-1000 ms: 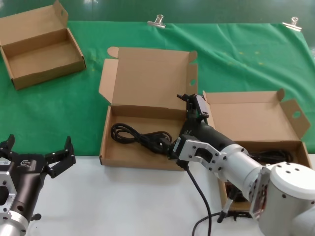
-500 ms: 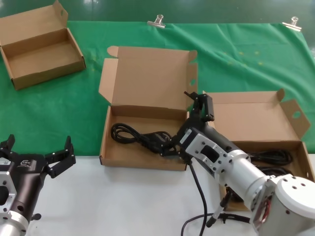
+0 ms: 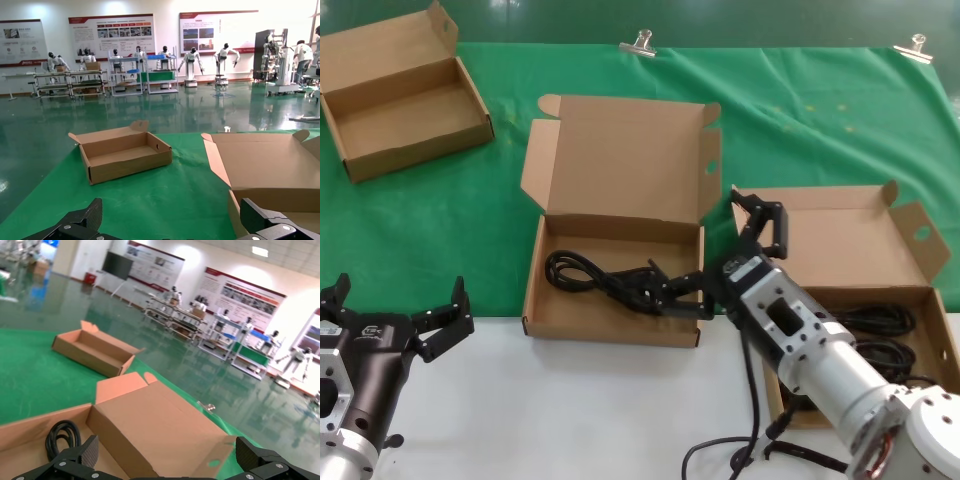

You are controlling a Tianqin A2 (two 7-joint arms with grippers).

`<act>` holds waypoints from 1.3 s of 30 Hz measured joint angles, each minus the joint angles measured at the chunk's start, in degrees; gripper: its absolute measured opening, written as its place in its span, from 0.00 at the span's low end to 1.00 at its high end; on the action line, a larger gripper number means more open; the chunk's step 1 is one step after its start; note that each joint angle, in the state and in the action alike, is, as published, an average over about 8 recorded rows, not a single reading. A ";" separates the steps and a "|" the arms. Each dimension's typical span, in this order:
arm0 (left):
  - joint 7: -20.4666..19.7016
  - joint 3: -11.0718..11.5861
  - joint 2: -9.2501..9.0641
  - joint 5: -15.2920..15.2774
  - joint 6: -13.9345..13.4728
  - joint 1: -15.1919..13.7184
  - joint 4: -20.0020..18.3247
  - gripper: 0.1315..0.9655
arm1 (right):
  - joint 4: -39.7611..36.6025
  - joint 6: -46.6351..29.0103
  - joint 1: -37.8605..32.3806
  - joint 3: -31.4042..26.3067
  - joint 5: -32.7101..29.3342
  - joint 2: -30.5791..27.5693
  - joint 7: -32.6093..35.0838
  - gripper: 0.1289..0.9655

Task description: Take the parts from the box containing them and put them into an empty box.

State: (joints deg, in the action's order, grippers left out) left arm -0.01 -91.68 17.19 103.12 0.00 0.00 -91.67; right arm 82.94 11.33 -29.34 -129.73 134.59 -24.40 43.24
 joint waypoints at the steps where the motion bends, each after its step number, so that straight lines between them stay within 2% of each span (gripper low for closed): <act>1: 0.00 0.00 0.00 0.00 0.00 0.00 0.00 1.00 | 0.20 -0.26 0.69 0.89 -0.71 0.17 -0.98 1.00; 39: 0.01 0.00 0.00 0.01 0.00 0.00 0.00 1.00 | 7.79 -10.11 26.18 33.95 -28.07 6.43 -38.56 1.00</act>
State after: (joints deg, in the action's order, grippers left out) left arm 0.00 -91.67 17.19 103.13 0.00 0.00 -91.67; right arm 90.73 1.22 -3.15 -95.78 106.53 -17.97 4.69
